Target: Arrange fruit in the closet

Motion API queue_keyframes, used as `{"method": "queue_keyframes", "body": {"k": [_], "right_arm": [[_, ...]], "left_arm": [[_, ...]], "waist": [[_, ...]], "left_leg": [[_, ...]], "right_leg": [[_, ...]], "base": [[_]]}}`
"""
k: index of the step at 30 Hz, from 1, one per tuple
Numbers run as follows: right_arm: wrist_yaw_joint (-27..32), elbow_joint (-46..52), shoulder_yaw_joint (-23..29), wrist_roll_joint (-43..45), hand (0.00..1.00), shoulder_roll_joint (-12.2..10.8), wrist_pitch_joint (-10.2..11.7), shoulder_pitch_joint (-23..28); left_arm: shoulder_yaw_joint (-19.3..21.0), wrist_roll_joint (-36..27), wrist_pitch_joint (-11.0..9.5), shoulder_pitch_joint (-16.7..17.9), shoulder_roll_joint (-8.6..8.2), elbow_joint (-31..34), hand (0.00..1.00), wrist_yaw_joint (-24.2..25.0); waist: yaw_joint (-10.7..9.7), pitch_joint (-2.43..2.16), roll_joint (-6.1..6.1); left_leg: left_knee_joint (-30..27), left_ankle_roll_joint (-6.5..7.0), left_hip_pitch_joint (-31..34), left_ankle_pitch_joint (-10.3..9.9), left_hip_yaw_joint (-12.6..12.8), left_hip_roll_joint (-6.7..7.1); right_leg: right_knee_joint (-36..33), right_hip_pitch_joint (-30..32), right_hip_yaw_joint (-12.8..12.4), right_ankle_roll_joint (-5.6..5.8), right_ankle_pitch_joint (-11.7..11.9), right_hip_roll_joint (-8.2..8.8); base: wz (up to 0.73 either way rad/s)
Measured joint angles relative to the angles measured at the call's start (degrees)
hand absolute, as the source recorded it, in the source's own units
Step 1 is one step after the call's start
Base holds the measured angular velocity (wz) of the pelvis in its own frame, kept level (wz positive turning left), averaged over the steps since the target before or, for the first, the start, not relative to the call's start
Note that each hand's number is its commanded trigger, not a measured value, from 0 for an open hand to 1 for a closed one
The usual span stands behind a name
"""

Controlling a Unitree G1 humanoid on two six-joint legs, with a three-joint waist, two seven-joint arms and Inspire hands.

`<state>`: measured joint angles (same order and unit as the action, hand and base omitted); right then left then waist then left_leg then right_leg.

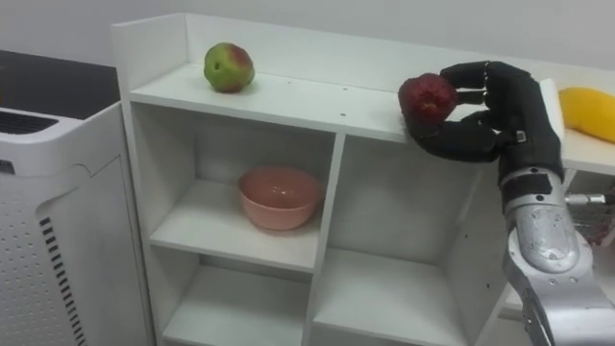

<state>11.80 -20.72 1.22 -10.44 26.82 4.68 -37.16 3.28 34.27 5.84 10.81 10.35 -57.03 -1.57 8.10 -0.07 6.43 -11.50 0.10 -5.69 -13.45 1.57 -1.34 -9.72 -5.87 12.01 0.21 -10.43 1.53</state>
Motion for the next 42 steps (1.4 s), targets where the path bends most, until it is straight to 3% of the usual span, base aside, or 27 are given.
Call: {"method": "queue_keyframes", "body": {"k": [10, 13, 18, 23, 27, 29, 33, 42], "right_arm": [[-0.50, 1.34, -0.90, -1.88, 1.00, -0.01, 0.08, 0.02], [-0.64, 6.78, -1.46, -1.79, 1.00, -0.03, -1.02, 1.64], [-0.33, 15.63, -2.08, -3.85, 1.00, -0.18, -1.03, 5.20], [-2.23, 23.61, -2.33, -4.21, 1.00, -2.62, -1.03, 11.24], [-3.29, 25.99, -2.36, -4.91, 1.00, -4.89, -1.04, 14.32], [-3.37, 26.56, -2.36, -5.48, 1.00, -5.56, -1.02, 15.46], [-3.33, 26.71, -2.37, -10.09, 1.00, -6.24, -1.03, 17.87], [-5.34, 23.06, -3.68, -15.42, 1.00, -10.76, -1.10, 23.33]], "left_arm": [[-0.04, 0.04, -0.01, 0.05, 0.16, 0.01, 0.00, -0.06], [-0.12, 0.03, 0.00, -0.04, 0.14, -0.02, 0.00, -0.13], [-0.12, 0.05, -0.04, -0.09, 0.05, -0.35, 0.00, -1.15], [-0.19, 0.05, 0.02, -0.03, -0.09, -0.32, 0.00, -1.80], [-0.19, 0.05, 0.00, 0.00, -0.36, -0.63, 0.00, -2.12], [-0.19, 0.05, 0.00, 0.08, -0.55, -1.01, 0.00, -2.81], [-1.49, -0.19, 0.07, 0.82, -0.71, -0.95, 0.00, -3.94], [-4.06, -1.04, 0.06, 1.15, -0.81, -2.09, 0.00, -5.11]], "waist": [[-0.01, 0.39, 0.11], [-0.23, 0.39, 0.08], [-0.48, 0.37, 0.04], [-0.70, 0.42, -1.14], [-0.94, -0.22, -2.51], [-1.41, -0.17, -3.34], [-1.95, -0.55, -4.76], [-2.93, -0.26, -5.15]], "left_leg": [[-0.08, 0.00, 0.10, 0.00, 0.60, -0.03], [-0.11, 0.00, 0.55, 0.00, 0.78, -0.05], [0.04, 0.00, 0.42, 0.00, 0.97, -0.03], [0.10, 0.01, 0.04, -0.01, 1.09, -0.02], [0.04, 0.01, -0.09, 0.00, 1.40, -0.08], [0.04, 0.01, -0.32, 0.00, 1.42, -0.06], [0.30, 0.01, -0.68, 0.00, 2.06, -0.20], [0.44, 0.00, 0.00, 0.00, 2.93, -0.34]], "right_leg": [[-0.06, 0.11, -0.33, 0.00, 0.00, 0.01], [-0.13, 0.62, -0.46, -0.06, 0.07, 0.00], [-0.04, 0.61, -1.05, 0.01, 0.12, -0.03], [0.04, 0.18, -1.00, 0.07, 0.17, -0.02], [-0.05, 0.26, -1.10, 0.00, 0.29, -0.06], [-0.06, 0.08, -1.13, 0.01, 0.29, -0.04], [-0.16, 0.20, -1.67, -0.02, 0.31, -0.19], [-0.80, 1.26, -2.55, -0.10, 0.37, -0.32]], "base": [[-0.01], [-0.04], [0.00], [-0.01], [-0.04], [0.00], [-0.08], [-0.05]]}}
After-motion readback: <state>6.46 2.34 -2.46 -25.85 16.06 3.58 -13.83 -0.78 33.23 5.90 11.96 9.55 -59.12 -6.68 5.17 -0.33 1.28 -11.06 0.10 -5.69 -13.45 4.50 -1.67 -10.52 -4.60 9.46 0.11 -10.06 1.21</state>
